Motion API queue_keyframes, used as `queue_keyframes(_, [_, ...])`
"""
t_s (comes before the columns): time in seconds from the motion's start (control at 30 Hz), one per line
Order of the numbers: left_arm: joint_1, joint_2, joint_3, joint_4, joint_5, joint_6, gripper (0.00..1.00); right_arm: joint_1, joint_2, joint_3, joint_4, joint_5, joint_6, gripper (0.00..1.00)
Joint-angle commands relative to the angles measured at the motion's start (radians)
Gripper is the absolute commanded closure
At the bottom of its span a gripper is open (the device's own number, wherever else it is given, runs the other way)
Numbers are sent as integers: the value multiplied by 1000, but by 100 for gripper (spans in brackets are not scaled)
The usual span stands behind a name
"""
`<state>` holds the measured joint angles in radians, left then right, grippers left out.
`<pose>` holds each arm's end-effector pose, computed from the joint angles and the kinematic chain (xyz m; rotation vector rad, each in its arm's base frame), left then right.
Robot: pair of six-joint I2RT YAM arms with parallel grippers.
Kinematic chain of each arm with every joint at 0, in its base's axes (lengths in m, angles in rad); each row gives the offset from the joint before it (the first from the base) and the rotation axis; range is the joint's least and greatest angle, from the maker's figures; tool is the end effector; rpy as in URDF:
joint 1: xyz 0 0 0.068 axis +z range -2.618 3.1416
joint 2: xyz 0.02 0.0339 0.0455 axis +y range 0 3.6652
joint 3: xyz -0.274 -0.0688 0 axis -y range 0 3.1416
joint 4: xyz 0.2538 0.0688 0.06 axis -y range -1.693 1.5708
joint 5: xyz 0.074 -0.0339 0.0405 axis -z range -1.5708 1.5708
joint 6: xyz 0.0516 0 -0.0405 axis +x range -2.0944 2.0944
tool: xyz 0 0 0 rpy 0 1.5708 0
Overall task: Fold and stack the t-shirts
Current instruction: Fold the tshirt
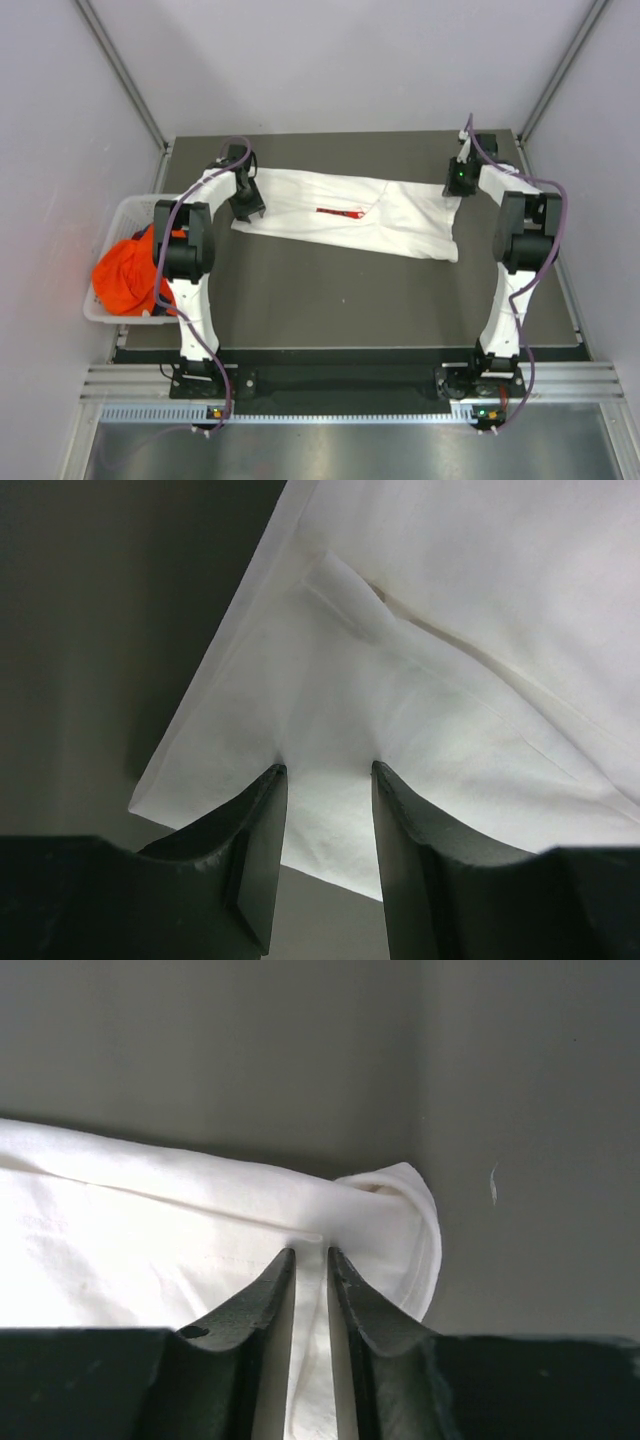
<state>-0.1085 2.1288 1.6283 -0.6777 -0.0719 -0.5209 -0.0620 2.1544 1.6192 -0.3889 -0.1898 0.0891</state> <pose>0.4622 -0.0466 0.1609 -0.5813 2.6832 -0.0751 0.4947 -0.0210 0.1648 0.1086 2.4858 0.2480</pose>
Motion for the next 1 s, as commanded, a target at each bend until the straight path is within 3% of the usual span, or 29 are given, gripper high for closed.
queue_keyframes(0.0, [13,11,-28,23,-29,-4,55,-4,12,54,24,-2,-2,84])
queue_keyframes(0.07, [13,10,-30,24,-32,-4,55,-4,9,53,27,21,-5,99])
queue_keyframes(0.1, [13,8,-30,23,-37,-4,55,-4,-1,51,30,32,-5,100])
queue_keyframes(0.37, [13,2,-48,23,-58,-13,56,-7,-102,-28,133,162,12,100])
queue_keyframes(0.7, [13,-4,-47,23,-54,-28,55,-9,-48,41,88,107,12,100])
queue_keyframes(0.77, [13,-7,-35,18,-37,-28,55,-9,-42,53,71,95,12,94])
queue_keyframes(0.9, [13,-18,37,-22,-17,-16,54,-9,-66,73,21,95,35,70])
queue_keyframes(0.97, [13,-23,73,-40,-8,-8,53,-9,-115,77,-37,96,57,66])
